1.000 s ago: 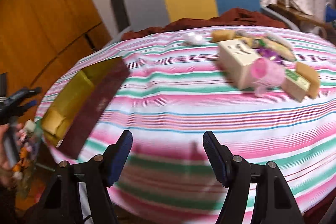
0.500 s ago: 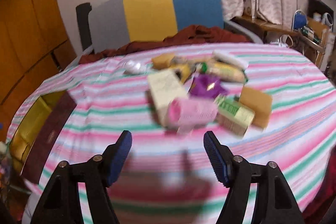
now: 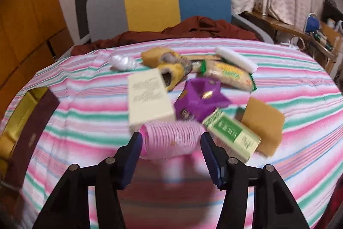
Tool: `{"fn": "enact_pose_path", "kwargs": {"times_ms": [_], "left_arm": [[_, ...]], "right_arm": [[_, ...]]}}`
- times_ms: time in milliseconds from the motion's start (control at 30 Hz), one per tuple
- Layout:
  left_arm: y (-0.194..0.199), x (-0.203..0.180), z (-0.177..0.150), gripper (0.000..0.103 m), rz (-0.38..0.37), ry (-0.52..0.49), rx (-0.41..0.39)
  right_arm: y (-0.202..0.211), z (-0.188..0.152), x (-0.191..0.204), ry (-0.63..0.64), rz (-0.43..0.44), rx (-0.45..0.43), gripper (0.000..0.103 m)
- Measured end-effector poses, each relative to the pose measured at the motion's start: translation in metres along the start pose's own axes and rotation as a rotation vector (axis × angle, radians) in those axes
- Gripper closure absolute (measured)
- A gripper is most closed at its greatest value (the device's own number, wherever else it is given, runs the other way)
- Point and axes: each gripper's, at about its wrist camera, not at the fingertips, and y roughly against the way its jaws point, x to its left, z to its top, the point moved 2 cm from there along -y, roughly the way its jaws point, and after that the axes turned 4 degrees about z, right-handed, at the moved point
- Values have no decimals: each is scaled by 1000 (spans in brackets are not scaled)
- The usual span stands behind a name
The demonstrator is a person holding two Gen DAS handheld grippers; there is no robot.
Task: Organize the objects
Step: 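Move both grippers back to the item pile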
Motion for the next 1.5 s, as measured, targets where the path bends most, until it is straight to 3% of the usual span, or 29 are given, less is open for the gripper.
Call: {"fn": "enact_pose_path", "kwargs": {"times_ms": [100,167,233,300,433,600,767,900,1200,1333,1500], "left_arm": [[-3,-8,-3,24,-6,-18,8],[-7,-12,-5,24,-10,-26,21],[-10,-15,-6,24,-17,-29,31],[-13,-21,-9,24,-20,-35,47],[-17,-33,-12,24,-18,-59,62],[-21,-44,-16,24,-10,-89,84],[-29,-52,-18,24,-6,-99,108],[-38,-62,-18,24,-19,-105,128],[-70,-89,-5,24,-61,-126,193],[-97,-111,6,24,-90,-120,236],[-141,-149,28,24,-121,-82,296]], "right_arm": [[7,-20,9,33,26,59,46],[18,-28,13,71,26,49,44],[27,-28,10,59,29,28,24],[34,-21,3,27,58,-6,12],[32,-8,5,69,40,-29,7],[3,5,14,143,16,-8,7],[-14,12,-7,41,90,5,9],[-26,9,-19,0,81,51,33],[-6,-1,-17,-35,109,146,34],[8,-12,-17,-10,92,149,34],[6,-14,-38,-97,70,179,34]]}}
